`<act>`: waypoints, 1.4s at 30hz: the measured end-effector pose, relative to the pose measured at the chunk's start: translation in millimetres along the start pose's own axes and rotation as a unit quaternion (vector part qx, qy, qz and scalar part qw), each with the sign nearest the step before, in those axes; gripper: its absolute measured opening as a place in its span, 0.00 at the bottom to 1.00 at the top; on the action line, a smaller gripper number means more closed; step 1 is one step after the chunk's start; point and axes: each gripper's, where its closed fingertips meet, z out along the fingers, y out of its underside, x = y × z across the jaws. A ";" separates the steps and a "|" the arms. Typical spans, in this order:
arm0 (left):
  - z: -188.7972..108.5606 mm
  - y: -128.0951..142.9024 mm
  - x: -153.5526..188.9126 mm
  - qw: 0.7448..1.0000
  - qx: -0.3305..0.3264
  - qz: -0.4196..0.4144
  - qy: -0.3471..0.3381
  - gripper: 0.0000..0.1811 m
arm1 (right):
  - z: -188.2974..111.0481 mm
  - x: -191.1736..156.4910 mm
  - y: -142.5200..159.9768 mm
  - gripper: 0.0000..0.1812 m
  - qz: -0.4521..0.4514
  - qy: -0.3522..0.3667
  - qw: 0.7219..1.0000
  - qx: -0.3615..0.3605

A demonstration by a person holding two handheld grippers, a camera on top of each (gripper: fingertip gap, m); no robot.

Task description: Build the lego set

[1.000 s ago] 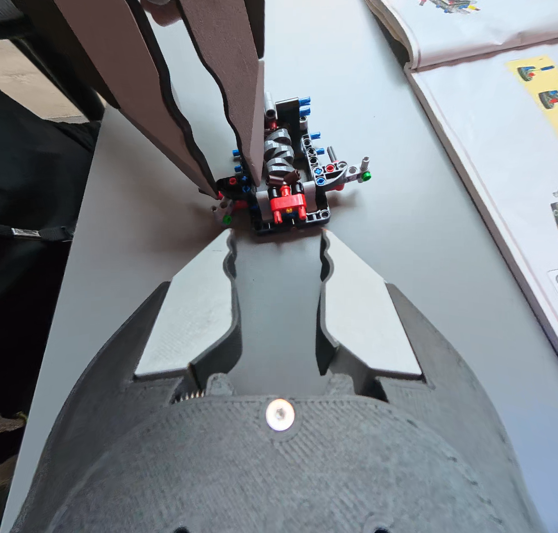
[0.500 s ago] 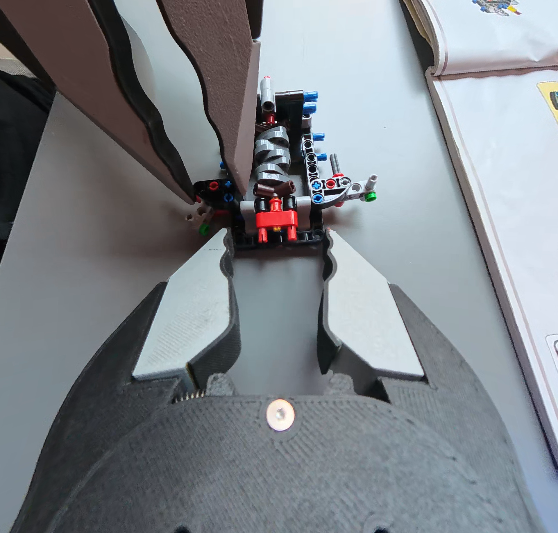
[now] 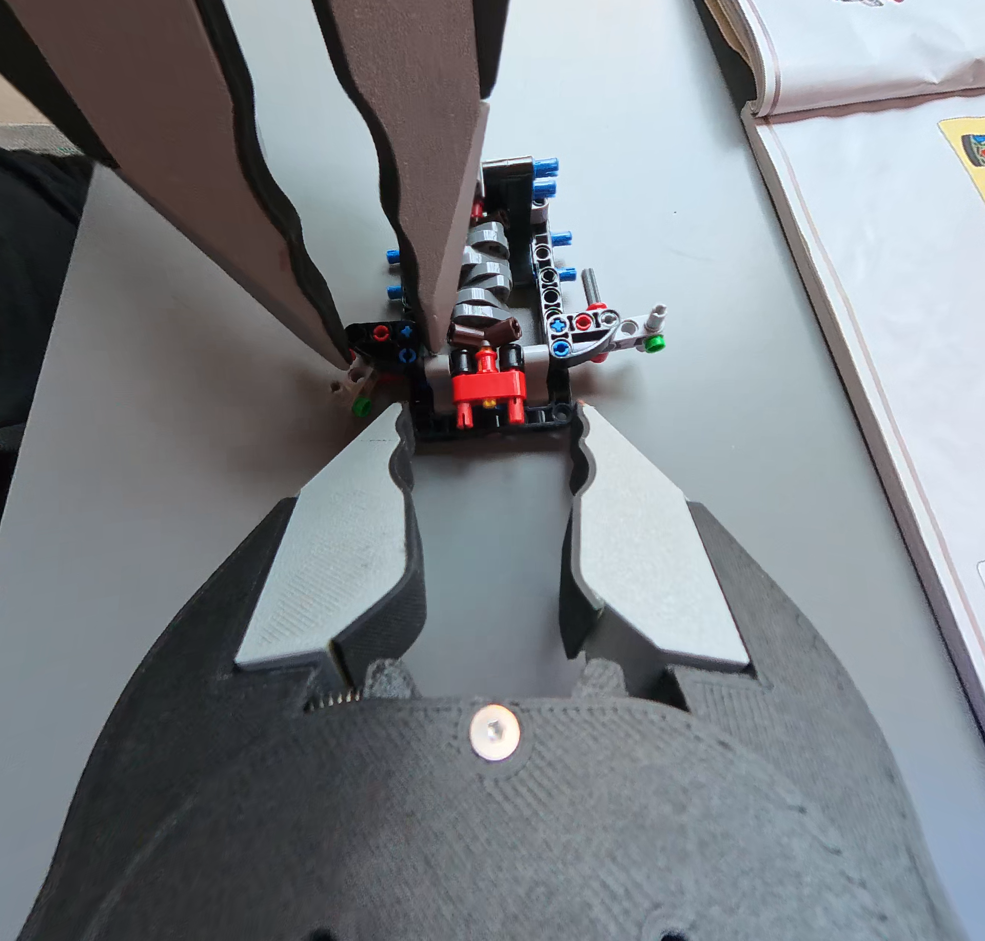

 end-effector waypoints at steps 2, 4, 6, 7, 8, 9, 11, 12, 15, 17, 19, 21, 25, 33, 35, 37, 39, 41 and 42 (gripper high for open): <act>1.1 -1.8 -1.6 1.000 0.000 0.012 -0.023 0.10 | 0.0 -0.1 -0.1 0.31 0.002 0.001 1.000 0.000; 1.5 -2.7 -3.2 0.999 -0.004 0.013 -0.030 0.09 | 0.1 0.1 0.1 0.31 0.004 0.005 1.000 -0.001; 1.3 -2.7 -2.9 0.999 -0.002 0.018 -0.033 0.09 | 0.0 0.0 0.1 0.31 0.008 0.008 1.000 0.000; 0.9 -2.7 -1.9 0.999 0.005 0.019 -0.028 0.09 | -0.1 -0.8 0.0 0.31 0.009 0.007 1.000 0.001; 0.6 -2.7 -1.4 1.000 0.011 0.008 -0.021 0.09 | -0.2 -1.2 -0.2 0.31 0.011 0.006 1.000 0.002; 0.6 -2.8 -1.4 1.000 0.017 0.003 -0.018 0.09 | -0.4 -1.1 -0.5 0.31 0.014 0.006 1.000 0.003; 0.3 -2.0 -2.5 1.000 0.022 0.002 -0.016 0.09 | -2.1 -1.5 -0.2 0.31 0.016 0.003 1.000 0.003; 0.4 -2.2 -3.3 1.000 0.024 -0.001 -0.015 0.09 | -3.3 -1.4 -0.2 0.31 0.023 -0.001 1.000 0.006; 0.6 -2.7 -4.3 1.000 0.028 -0.004 -0.013 0.09 | -7.1 -0.6 -7.7 0.31 0.044 -0.010 0.998 0.034; 0.6 -3.1 -4.7 0.999 0.032 -0.006 -0.014 0.09 | -8.3 -3.0 -15.9 0.31 0.048 -0.016 0.997 0.056; 0.4 -3.0 -6.3 0.999 0.038 -0.008 -0.018 0.09 | -5.1 -0.5 -16.0 0.31 0.041 -0.001 0.998 0.048; -0.2 -2.0 -8.0 0.999 0.041 -0.013 -0.019 0.09 | -2.5 1.3 -16.2 0.30 0.030 0.016 0.998 0.043; -0.6 -1.3 -8.3 0.999 0.047 -0.018 -0.017 0.09 | -1.1 3.1 -15.6 0.28 0.014 0.034 0.999 0.038; -5.0 -0.3 -3.6 0.999 0.050 -0.021 -0.002 0.13 | -0.9 2.6 -15.2 0.21 0.028 0.020 0.999 0.039; -9.2 -0.2 0.1 0.999 0.052 -0.005 0.000 0.13 | -0.7 0.2 -15.4 0.21 0.024 0.012 0.999 0.038; -13.0 3.9 -5.2 0.999 0.043 0.009 -0.022 0.15 | -0.7 0.5 -15.4 0.21 0.021 0.015 0.999 0.039; -21.4 5.7 -9.1 0.998 0.044 0.020 -0.039 0.14 | -1.5 1.8 -14.6 0.22 0.025 0.018 0.999 0.038; -33.0 7.6 -12.1 0.997 0.050 0.029 -0.048 0.15 | -3.0 4.0 -12.8 0.26 0.022 0.030 0.999 0.036; -38.9 9.7 -15.3 0.996 0.053 0.035 -0.055 0.15 | -4.8 5.7 -12.1 0.27 0.020 0.039 0.998 0.037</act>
